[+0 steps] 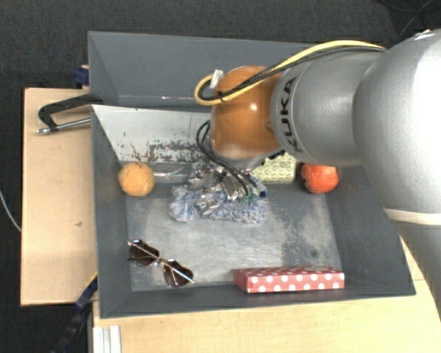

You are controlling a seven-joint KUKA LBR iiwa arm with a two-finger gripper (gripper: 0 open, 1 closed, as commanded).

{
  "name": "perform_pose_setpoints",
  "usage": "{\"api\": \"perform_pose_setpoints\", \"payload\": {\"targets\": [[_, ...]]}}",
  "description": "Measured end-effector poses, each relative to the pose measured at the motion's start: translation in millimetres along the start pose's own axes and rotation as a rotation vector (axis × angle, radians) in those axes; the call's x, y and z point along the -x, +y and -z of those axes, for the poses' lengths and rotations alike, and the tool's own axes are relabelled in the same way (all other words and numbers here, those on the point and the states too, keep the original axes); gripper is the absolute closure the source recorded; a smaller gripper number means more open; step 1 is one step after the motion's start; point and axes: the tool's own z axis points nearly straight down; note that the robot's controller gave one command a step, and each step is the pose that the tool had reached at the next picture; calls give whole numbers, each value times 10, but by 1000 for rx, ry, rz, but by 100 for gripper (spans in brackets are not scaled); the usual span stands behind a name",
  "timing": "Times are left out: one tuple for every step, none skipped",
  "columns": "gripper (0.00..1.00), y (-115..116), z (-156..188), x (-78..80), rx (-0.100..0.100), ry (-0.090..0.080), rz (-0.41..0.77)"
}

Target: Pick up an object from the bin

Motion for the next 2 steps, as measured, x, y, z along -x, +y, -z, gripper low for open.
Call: {"api": "perform_pose_setpoints", "payload": {"targets": [[100, 82, 314, -237, 1, 23, 8], [100, 204, 1680, -627, 1, 9, 292]]}}
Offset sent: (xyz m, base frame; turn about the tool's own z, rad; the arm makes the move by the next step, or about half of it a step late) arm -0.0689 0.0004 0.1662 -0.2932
